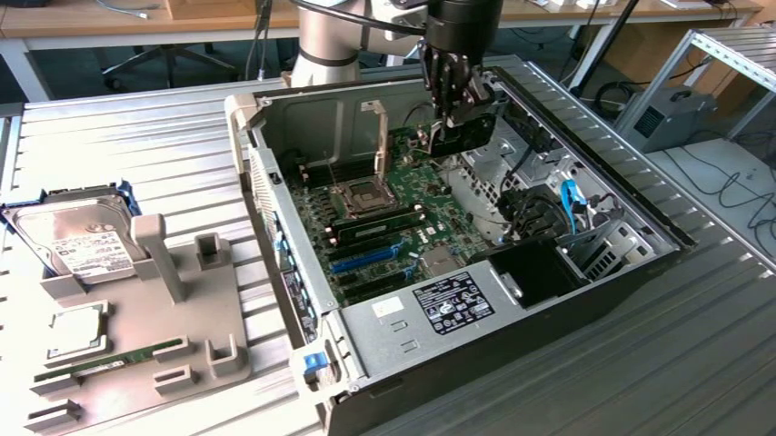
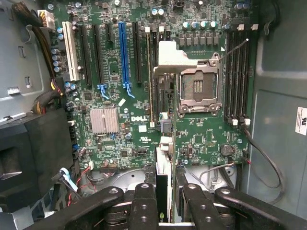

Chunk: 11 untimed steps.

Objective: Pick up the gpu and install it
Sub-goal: 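Insert the gpu into the slot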

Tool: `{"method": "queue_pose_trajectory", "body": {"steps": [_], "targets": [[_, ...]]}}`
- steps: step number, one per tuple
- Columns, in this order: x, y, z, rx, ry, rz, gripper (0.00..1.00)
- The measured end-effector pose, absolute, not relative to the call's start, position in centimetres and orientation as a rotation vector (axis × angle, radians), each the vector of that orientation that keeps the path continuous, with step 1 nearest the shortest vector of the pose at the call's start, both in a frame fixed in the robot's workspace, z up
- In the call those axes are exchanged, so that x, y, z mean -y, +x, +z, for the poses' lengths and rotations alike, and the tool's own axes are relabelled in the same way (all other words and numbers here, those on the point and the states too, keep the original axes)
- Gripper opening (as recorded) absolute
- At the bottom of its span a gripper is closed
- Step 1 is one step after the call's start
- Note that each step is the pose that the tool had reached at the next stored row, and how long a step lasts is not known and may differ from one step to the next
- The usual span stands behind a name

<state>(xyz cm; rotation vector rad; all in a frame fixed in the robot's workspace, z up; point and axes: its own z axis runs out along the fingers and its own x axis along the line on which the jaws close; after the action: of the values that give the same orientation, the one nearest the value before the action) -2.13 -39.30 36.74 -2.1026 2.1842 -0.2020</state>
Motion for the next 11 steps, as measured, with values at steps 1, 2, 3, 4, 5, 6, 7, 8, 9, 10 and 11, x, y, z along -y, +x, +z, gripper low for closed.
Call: {"method": "queue_pose_trajectory", "body": {"steps": [1, 2, 3, 4, 5, 6, 7, 8, 9, 10, 11], "targets": [[39.3, -2.13, 36.73, -2.175, -2.111, -0.201, 0.26], [39.3, -2.13, 36.74, -2.165, -2.121, -0.201, 0.26], [39.3, -2.13, 36.74, -2.158, -2.128, -0.2, 0.26], [39.3, -2.13, 36.73, -2.153, -2.132, -0.2, 0.26], [39.3, -2.13, 36.74, -2.149, -2.136, -0.2, 0.26], [39.3, -2.13, 36.74, -2.145, -2.14, -0.199, 0.26], [39.3, -2.13, 36.74, -2.141, -2.143, -0.199, 0.26], [39.3, -2.13, 36.74, -2.137, -2.147, -0.199, 0.26], [39.31, -2.13, 36.74, -2.133, -2.151, -0.199, 0.26], [39.3, -2.13, 36.74, -2.129, -2.155, -0.199, 0.26], [39.31, -2.13, 36.74, -2.125, -2.158, -0.199, 0.26]]}}
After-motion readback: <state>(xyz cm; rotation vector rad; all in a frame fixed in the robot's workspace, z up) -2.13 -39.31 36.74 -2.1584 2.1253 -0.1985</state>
